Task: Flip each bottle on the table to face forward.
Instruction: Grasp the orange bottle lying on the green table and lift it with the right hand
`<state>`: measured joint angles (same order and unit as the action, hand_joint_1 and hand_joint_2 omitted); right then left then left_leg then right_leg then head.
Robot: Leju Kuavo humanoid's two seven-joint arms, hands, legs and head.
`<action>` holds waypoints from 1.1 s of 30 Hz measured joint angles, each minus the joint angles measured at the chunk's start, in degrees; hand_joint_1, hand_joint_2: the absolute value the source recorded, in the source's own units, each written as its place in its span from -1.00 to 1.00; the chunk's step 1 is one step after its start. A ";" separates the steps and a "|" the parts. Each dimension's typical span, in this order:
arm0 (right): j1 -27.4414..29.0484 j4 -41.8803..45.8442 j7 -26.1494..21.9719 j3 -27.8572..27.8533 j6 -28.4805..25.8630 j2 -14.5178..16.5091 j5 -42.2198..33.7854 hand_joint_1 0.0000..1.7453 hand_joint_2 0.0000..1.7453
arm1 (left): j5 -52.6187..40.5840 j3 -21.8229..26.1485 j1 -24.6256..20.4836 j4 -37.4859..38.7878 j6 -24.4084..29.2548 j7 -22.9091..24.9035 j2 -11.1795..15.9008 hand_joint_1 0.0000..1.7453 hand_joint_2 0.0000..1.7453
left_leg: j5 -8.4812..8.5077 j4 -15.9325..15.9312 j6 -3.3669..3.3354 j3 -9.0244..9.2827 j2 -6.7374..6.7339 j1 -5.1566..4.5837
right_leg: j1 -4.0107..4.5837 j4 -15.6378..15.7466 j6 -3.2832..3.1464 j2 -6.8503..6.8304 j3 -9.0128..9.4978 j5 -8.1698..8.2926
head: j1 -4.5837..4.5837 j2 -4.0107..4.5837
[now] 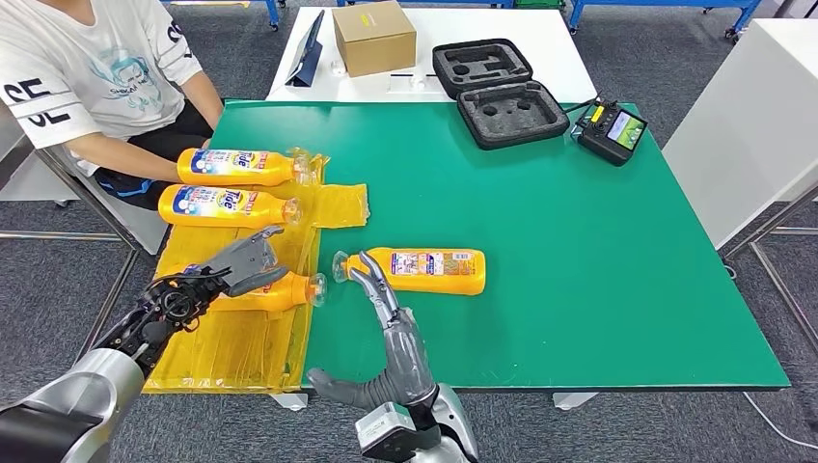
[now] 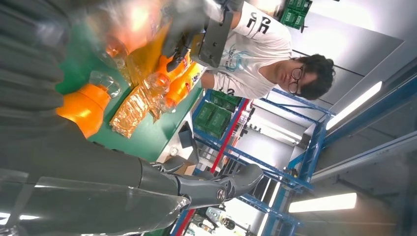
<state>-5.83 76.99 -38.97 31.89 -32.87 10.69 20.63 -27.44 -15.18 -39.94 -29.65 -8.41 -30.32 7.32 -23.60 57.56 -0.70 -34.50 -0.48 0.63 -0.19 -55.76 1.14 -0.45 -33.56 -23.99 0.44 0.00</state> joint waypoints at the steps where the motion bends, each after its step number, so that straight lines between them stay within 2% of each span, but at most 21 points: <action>1: 0.00 -0.13 0.00 -0.09 0.00 0.04 0.01 -1.00 1.00 | 0.25 0.22 0.08 0.02 0.40 -0.24 -0.11 -1.00 -1.00 | 0.00 0.00 0.00 -0.01 0.00 0.00 | 0.00 0.00 0.00 0.00 -0.01 0.00 | 0.00 0.00; 5: 0.04 -0.47 -0.01 -0.46 -0.12 0.16 0.16 -1.00 1.00 | 1.73 1.29 0.69 -0.01 6.18 -2.01 -0.98 -1.00 -1.00 | 0.02 0.01 0.00 -0.08 0.00 0.00 | 0.00 0.00 0.00 0.00 -0.10 0.01 | -0.01 0.00; 9: 0.05 -0.53 -0.22 -0.64 -1.95 0.24 1.14 -1.00 1.00 | 5.83 3.65 2.48 -2.42 21.75 -7.11 -3.15 -1.00 1.00 | 0.07 0.03 -0.02 -0.33 0.00 0.00 | 0.00 -0.01 0.02 0.01 -0.33 0.05 | -0.02 0.00; 13: -0.09 -0.53 -0.67 -0.56 -5.28 0.24 4.01 -1.00 1.00 | 9.61 5.75 5.40 -10.44 36.50 -9.63 -4.76 -1.00 1.00 | 0.06 0.04 -0.01 -0.44 -0.06 -0.01 | -0.02 -0.01 0.03 0.05 -0.42 0.05 | -0.02 0.00; 17: -0.01 -0.53 0.05 -1.45 -6.56 0.38 10.52 -1.00 1.00 | 12.41 5.41 9.67 -20.98 46.35 -9.91 -4.70 -1.00 1.00 | 0.01 0.04 0.03 -0.55 -0.08 0.01 | -0.01 0.00 0.01 0.07 -0.58 0.02 | 0.01 0.00; 24: 0.07 -0.53 0.54 -2.79 -6.82 0.84 12.28 -1.00 1.00 | 13.21 5.11 13.42 -30.30 48.36 -9.94 -4.35 -1.00 1.00 | 0.00 0.02 0.04 -0.66 -0.05 0.04 | 0.02 -0.01 -0.01 0.06 -0.69 0.01 | 0.00 0.00; 33: 0.09 -0.53 0.73 -3.23 -6.84 0.99 12.31 -1.00 1.00 | 13.18 4.93 14.72 -33.87 48.39 -9.94 -4.11 -1.00 1.00 | 0.01 0.03 0.04 -0.67 -0.04 0.03 | 0.01 -0.01 0.00 0.06 -0.68 0.02 | -0.01 0.00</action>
<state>-5.74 76.46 -38.24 28.67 -39.71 11.68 32.94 -14.26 -10.26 -25.22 -63.52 39.98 -40.26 3.21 -23.59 57.59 -0.66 -35.18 -0.52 0.66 -0.18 -55.77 1.14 -0.39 -34.24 -23.97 0.43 0.00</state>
